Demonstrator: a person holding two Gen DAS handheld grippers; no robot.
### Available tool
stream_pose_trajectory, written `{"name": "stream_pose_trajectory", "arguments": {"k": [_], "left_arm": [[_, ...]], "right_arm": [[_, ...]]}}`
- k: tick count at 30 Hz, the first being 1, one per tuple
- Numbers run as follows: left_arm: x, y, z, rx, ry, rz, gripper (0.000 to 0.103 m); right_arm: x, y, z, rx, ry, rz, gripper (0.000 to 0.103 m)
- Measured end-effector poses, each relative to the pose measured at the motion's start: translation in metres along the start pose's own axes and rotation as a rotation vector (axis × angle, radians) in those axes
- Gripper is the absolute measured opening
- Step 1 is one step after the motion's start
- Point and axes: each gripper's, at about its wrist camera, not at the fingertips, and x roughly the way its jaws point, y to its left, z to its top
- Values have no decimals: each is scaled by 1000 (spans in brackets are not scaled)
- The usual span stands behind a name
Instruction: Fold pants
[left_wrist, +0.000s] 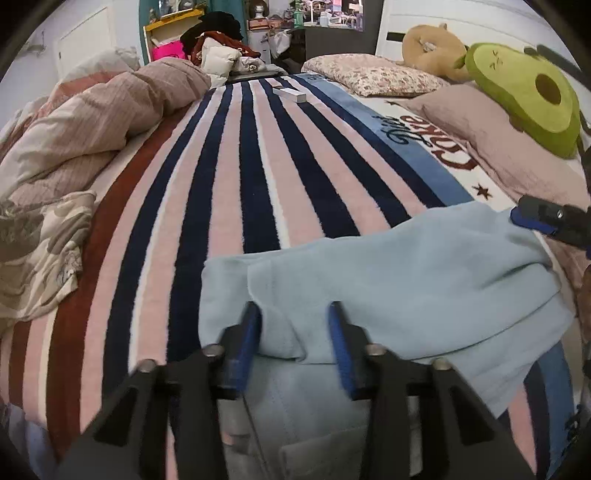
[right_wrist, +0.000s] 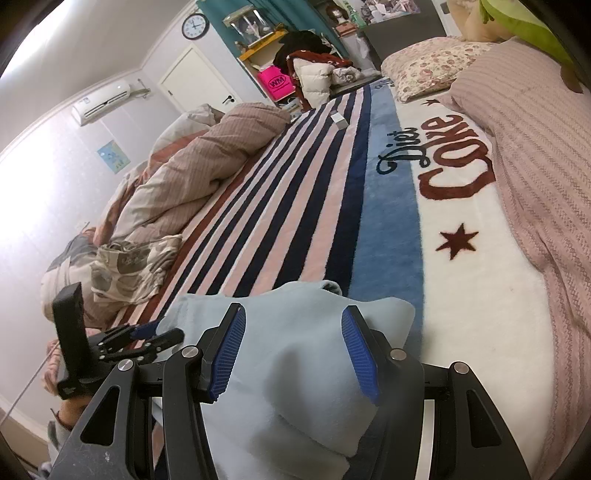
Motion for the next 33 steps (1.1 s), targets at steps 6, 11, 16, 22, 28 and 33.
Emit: {"name": "stream_pose_trajectory", "arguments": {"k": [6,11,16,22,28,33], "left_arm": [[-2,-5,1,21,-9,11,1],[-26,3,5,3,-73,50,0],[-47,13,6,-25,-96,21,0],[-57,21,0,-78,-96,-43,0],[-89,33,1,-106,-153,-50,0],[-93,38,-17,-119,-100,-64,0]], "right_arm": [[0,0,0,6,-1,3,51],[-2,-1,1,12,-7,6,51],[-3,-2,2,23,-13,10,51],[-4,-2,2,26,-12,14,51],[-5,-2,2,27,-15,17,51],[-7,-4,4,35,-22,12,51]]}}
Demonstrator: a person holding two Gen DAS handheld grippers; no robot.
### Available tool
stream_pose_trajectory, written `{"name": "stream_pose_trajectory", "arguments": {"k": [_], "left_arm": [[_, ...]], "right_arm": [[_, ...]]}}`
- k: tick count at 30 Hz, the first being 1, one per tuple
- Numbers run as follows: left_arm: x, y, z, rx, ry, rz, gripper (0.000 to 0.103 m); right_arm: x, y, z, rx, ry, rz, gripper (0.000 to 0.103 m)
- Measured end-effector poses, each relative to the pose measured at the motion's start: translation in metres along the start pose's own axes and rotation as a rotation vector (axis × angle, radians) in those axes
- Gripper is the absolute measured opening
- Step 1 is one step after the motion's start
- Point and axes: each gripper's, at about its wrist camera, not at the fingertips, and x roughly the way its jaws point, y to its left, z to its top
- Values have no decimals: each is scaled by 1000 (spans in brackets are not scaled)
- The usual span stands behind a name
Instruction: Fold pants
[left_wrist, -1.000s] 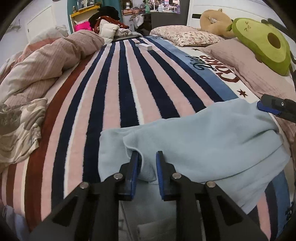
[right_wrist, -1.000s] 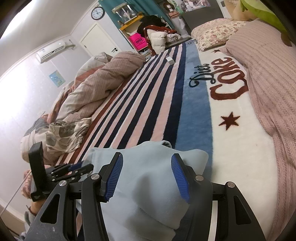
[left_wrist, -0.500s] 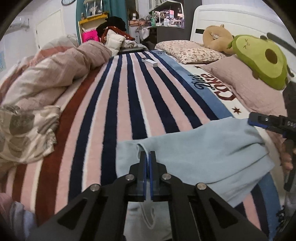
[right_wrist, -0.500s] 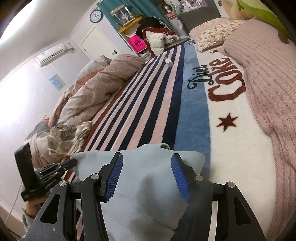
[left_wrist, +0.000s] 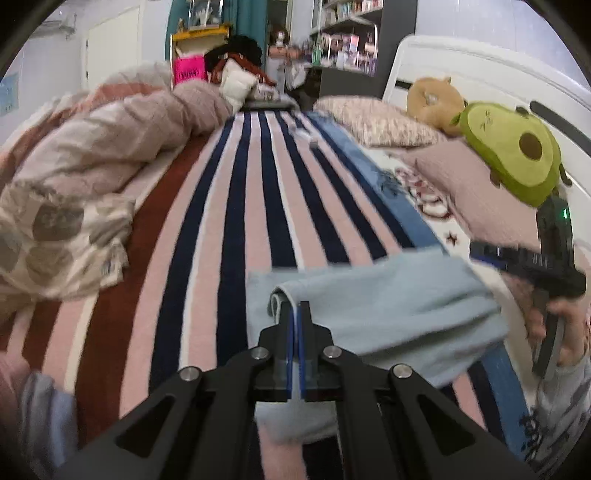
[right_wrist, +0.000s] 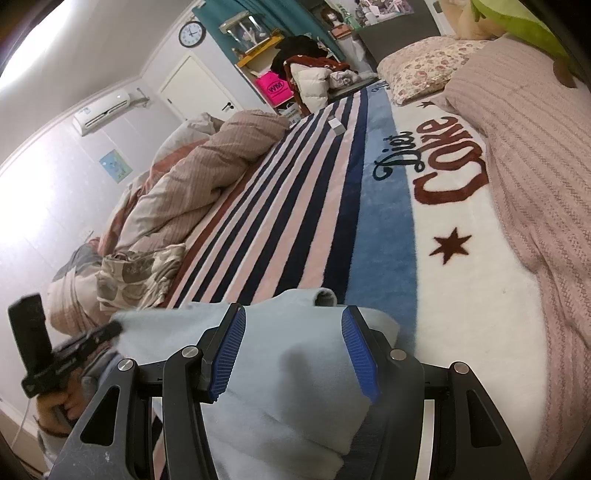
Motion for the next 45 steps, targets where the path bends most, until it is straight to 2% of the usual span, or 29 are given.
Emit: {"name": "stream_pose_trajectory", "arguments": {"k": [4,8,10,11,12,13,14,15,16,18,23,27,28,29,30,31,32,33,34,39,45], "left_arm": [[19,5,-31,-12,91,13,0],[26,7,-42,-20,95,23,3],[25,8,-40,-21,89,45,18],[23,8,-39,-19,77,59,36],[21,9,-37,-19,59,58,47],[19,13,-34,-34,38,40,49],[19,16,-31,-49,32,21,52],[21,19,-28,-64,29,2,62],[25,24,-25,-80,29,-15,65],[35,27,-23,-95,44,-53,65],[58,31,-23,-125,70,-143,65],[79,31,-26,-149,107,-193,65],[85,31,-29,-165,120,-215,64],[89,30,-31,-170,123,-227,57],[90,29,-32,-168,123,-233,48],[89,26,-32,-165,117,-237,43],[87,26,-32,-168,113,-244,30],[84,26,-32,-168,110,-248,22],[79,25,-31,-156,103,-241,20],[43,18,-36,-117,71,-242,16],[-5,14,-66,-100,81,-262,16]], "right_arm": [[1,-1,1,3,2,-8,51],[1,-2,1,-2,13,-9,53],[2,0,-2,-17,25,-17,56],[2,0,-4,-28,29,-23,57],[0,1,-7,-37,33,-34,58],[-2,3,-11,-54,36,-53,61],[-4,3,-12,-73,38,-68,71],[-6,4,-13,-93,41,-89,76],[-9,5,-15,-108,47,-113,84],[-13,2,-18,-100,61,-109,86],[-5,-14,-39,-23,175,-75,86],[2,-15,-52,12,211,12,87],[4,-14,-53,19,211,24,84],[7,-12,-54,21,214,29,70],[11,-8,-56,9,225,27,64],[13,-6,-58,-3,228,13,59],[14,-2,-60,-28,222,-9,47],[13,1,-61,-49,216,-23,41],[11,4,-62,-60,208,-29,35],[-11,21,-67,-86,162,-36,29],[-50,37,-95,-60,197,25,29]]}}
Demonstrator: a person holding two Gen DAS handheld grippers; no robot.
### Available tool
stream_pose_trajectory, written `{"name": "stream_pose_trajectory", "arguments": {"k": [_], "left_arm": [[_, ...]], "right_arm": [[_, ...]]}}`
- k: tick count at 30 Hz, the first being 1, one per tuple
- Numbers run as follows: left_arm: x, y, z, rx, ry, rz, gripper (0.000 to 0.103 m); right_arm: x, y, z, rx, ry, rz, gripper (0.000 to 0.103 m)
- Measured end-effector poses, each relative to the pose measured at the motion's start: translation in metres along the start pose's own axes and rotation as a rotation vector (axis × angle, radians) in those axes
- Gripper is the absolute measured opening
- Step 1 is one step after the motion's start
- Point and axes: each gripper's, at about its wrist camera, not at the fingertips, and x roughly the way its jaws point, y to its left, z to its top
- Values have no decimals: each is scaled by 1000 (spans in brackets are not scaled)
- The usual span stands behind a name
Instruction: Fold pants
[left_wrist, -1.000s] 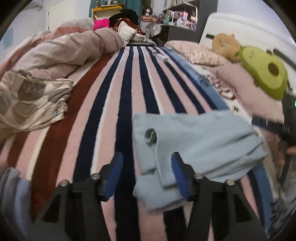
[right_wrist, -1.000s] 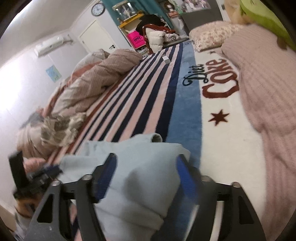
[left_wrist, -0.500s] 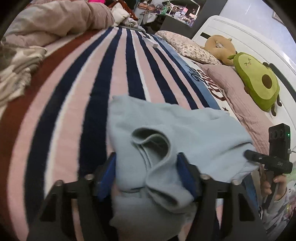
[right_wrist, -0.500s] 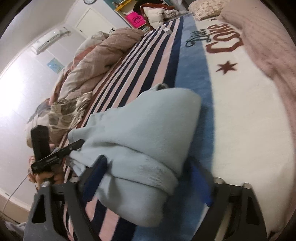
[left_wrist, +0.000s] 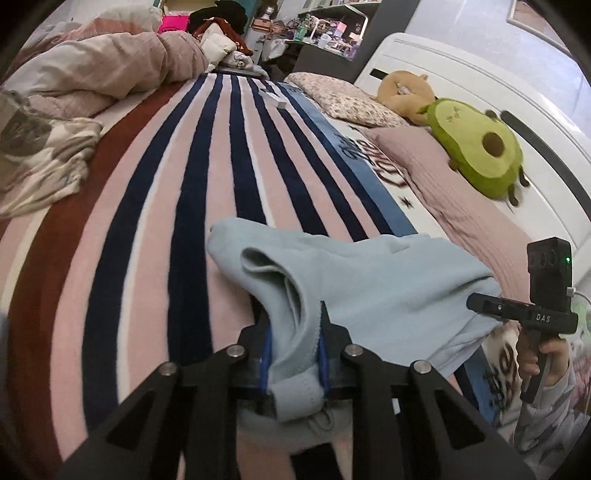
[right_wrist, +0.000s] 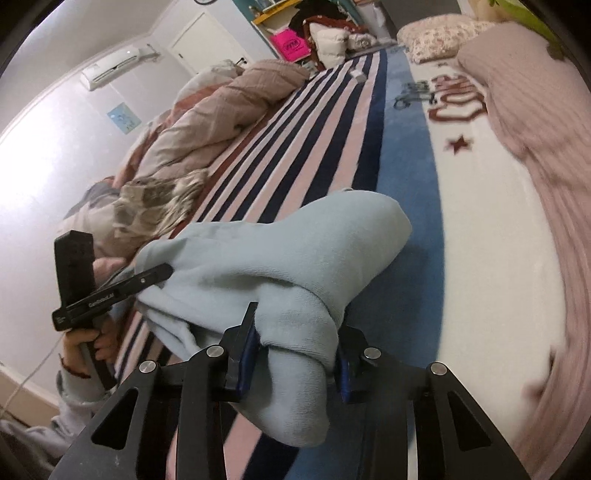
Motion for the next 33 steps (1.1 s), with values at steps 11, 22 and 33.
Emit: {"name": "stream_pose_trajectory", "arguments": {"k": [11,22,33], "left_arm": [[-8,13,-28,-23,49,42,62],[30,27,-23,-96,107,-133,63],[37,10,-17,-58,103,-113,24]], "right_arm": [[-14,7,-50,50,11,-75,53],[4,-5,-36,102,56,-34,59],[26,7,-29,74,87,-21,47]]}}
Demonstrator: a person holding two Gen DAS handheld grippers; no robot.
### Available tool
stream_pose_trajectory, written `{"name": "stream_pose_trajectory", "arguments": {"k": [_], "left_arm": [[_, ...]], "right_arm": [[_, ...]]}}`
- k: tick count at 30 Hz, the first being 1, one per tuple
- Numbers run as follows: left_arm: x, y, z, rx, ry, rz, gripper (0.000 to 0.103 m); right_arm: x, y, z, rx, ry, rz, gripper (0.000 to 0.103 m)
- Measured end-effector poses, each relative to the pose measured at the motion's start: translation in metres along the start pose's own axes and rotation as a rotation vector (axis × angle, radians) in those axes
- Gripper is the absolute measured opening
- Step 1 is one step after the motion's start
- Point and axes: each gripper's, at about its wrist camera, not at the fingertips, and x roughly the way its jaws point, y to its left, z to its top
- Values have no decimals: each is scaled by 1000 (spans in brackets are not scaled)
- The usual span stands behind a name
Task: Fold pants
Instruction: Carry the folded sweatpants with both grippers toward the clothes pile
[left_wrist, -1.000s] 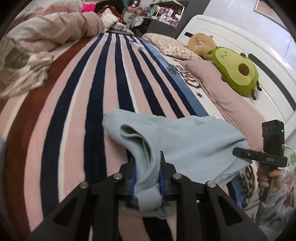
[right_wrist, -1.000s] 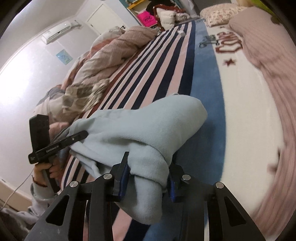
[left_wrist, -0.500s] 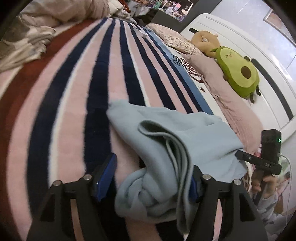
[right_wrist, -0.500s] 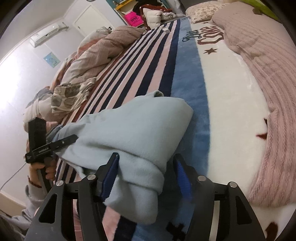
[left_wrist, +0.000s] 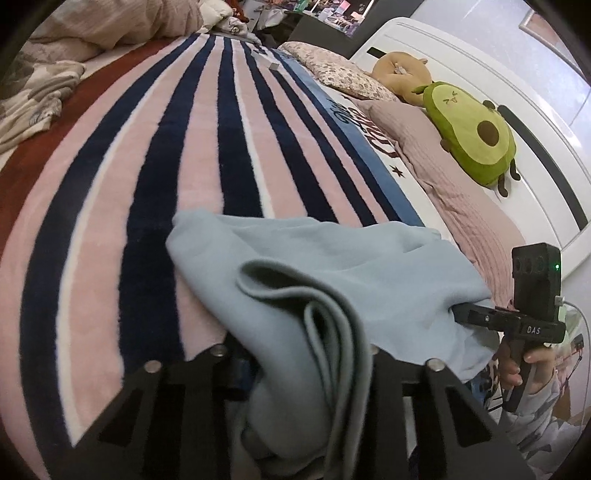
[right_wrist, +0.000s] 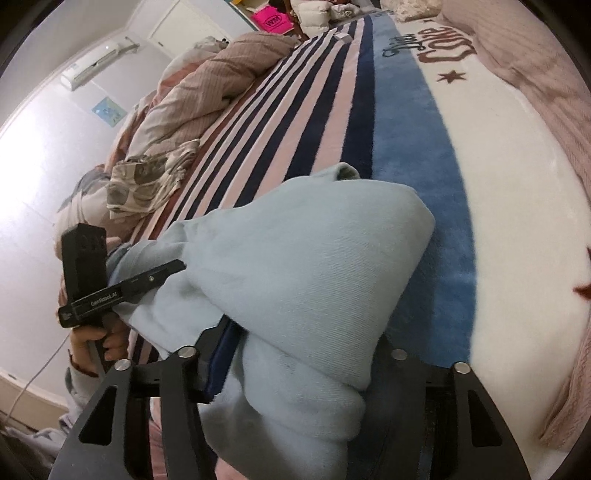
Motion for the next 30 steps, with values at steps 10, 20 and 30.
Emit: {"name": "stream_pose_trajectory", "arguments": {"k": [10,20,30], "left_arm": [[-24,-23,-4,75,-65,53,16],[-74,-37,-11,105,-160,93,15],[-126,-53,-15,110,-254,131,15]], "right_arm": [[-13,17,1,-40,-41,-29,31],[-24,47,-3,-94,-55,9,28],[-45,87,-3,-198,-99,62,28]]}}
